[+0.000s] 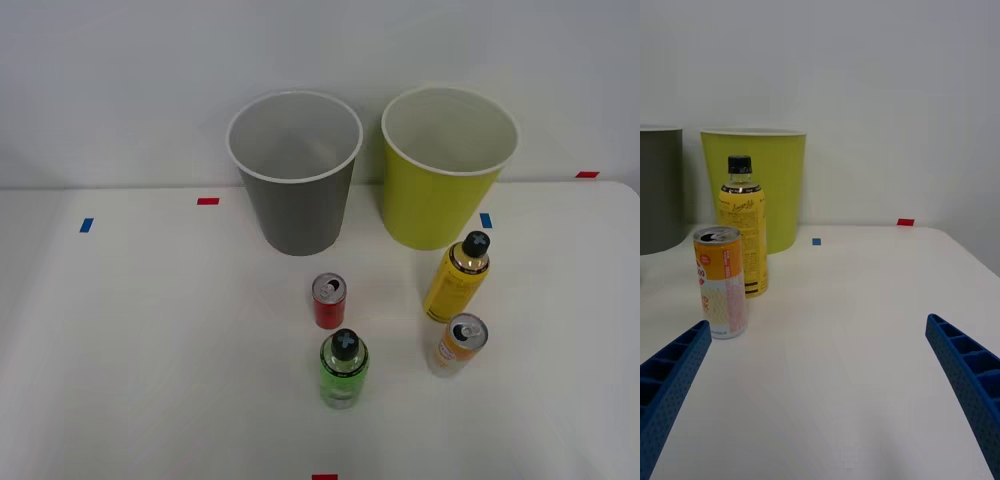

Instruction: Put cans in the gray bin, plastic bottles in the light green bin

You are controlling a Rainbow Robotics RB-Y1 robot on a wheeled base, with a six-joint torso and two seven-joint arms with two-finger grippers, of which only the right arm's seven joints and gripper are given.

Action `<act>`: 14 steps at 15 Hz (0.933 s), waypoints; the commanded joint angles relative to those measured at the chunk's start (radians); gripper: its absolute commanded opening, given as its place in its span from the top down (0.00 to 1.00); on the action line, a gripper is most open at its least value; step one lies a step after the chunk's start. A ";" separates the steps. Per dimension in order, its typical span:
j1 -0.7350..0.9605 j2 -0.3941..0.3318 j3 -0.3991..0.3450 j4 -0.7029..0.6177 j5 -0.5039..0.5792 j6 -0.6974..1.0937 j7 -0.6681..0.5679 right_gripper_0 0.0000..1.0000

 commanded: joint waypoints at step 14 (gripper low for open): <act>0.000 0.000 0.000 0.000 0.000 0.000 0.000 0.00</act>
